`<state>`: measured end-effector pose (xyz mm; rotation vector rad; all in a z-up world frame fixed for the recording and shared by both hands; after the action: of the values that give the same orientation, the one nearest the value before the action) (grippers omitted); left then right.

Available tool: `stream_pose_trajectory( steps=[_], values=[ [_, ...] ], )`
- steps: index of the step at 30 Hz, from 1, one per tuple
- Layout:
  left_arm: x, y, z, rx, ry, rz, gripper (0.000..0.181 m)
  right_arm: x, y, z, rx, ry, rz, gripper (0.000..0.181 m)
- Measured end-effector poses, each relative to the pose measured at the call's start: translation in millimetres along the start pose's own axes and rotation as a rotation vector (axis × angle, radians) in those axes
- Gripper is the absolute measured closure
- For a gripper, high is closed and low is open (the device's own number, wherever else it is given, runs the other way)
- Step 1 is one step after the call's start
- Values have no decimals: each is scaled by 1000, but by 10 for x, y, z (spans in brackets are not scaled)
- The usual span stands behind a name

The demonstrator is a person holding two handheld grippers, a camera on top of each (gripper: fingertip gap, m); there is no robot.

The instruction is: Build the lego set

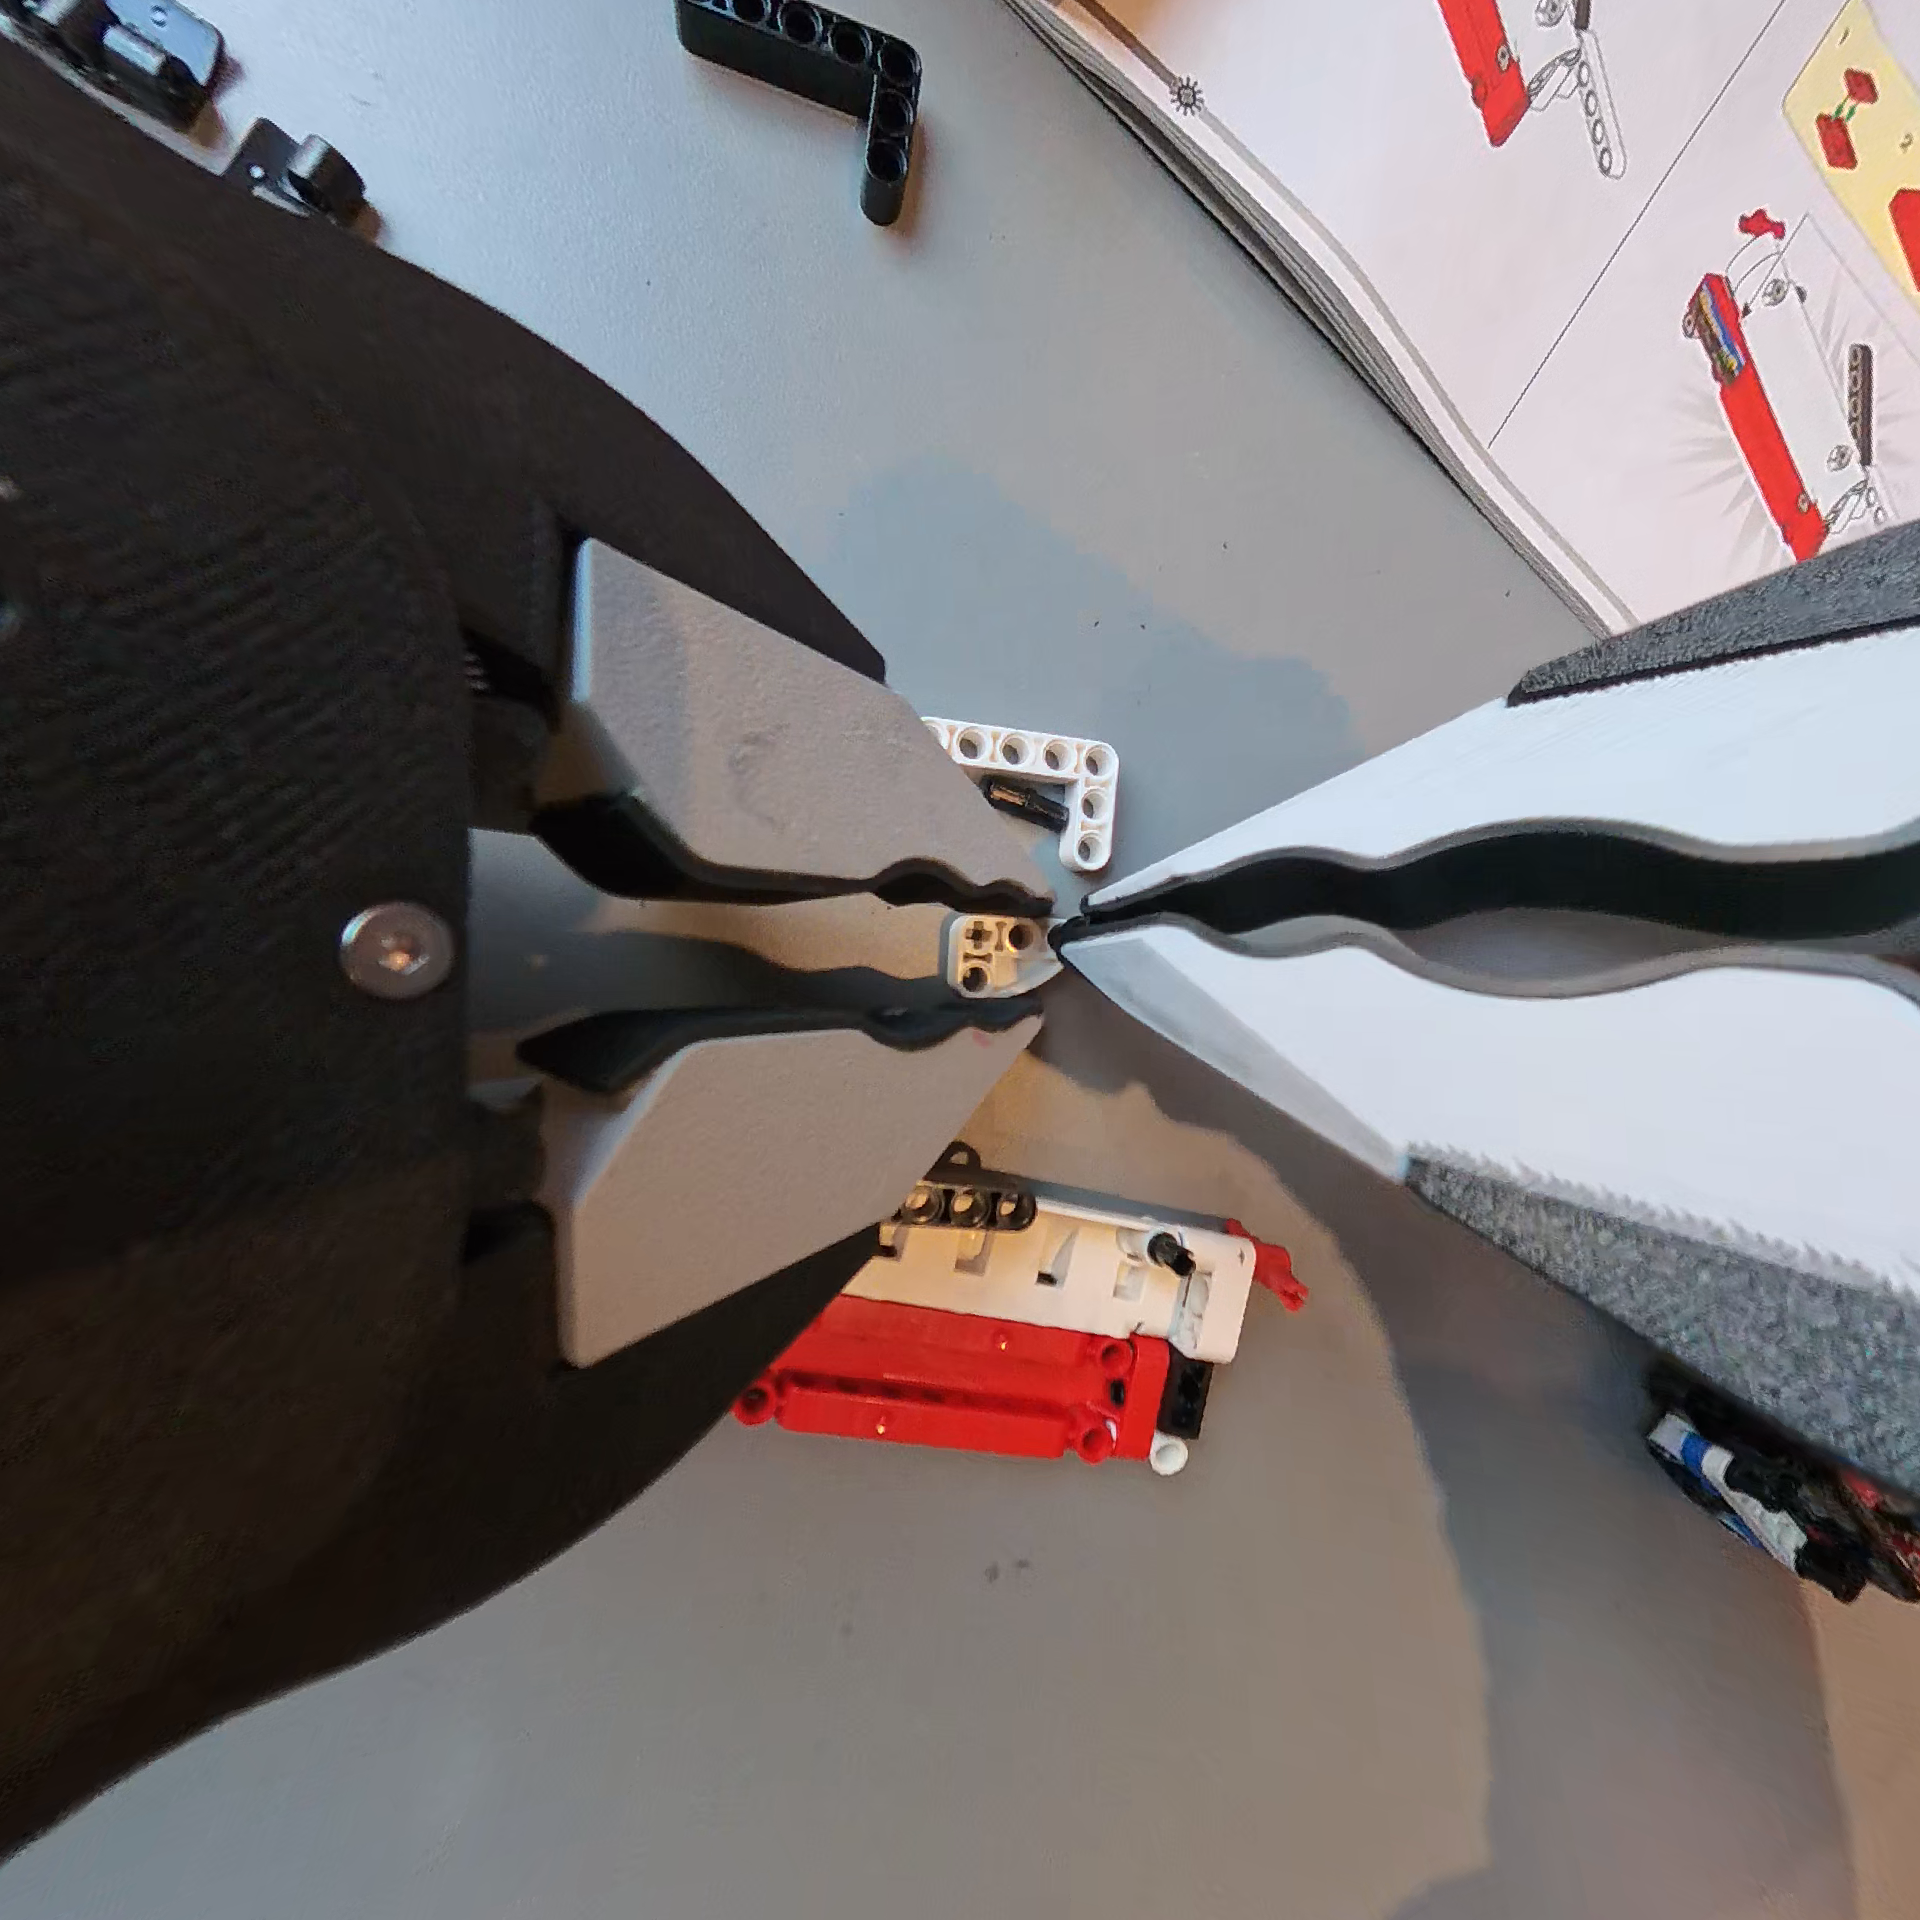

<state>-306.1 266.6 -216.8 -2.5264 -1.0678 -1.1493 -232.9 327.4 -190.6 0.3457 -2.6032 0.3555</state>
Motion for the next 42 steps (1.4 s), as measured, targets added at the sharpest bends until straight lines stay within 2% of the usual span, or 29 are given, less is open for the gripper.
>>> stream_pose_trajectory(
  steps=[4,11,17,22,32,36,42],
  values=[
    [-1,0,-1,-1,0,-1,169,-64,29,-1,38,47,93,178],
    [-1,0,-2,8,0,1,169,46,-187,39,-216,-75,-312,177],
    [-1,-2,-3,5,0,-1,170,82,-236,57,-241,-160,-508,177],
    [-1,-6,-1,0,1,-6,170,51,-274,77,-292,-162,-611,178],
    [-1,-15,-2,-1,1,-15,169,-11,-43,19,-54,19,-134,177],
    [-1,-15,-2,-2,1,-15,169,-70,-27,3,-49,65,-84,177],
    [0,-24,-3,0,2,-24,169,-133,-68,8,-125,151,-89,178]
  ],
)
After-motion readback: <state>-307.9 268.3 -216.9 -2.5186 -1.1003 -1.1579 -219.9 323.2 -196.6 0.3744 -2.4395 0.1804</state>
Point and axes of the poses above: each gripper's, where its closed fingertips meet, z out along the fingers, x out of its top, y = z × x across the jaws, the point moved 8 cm from there along -z, back along the fingers, and after that the axes turned 6 degrees about -z, right-handed, at the moved point
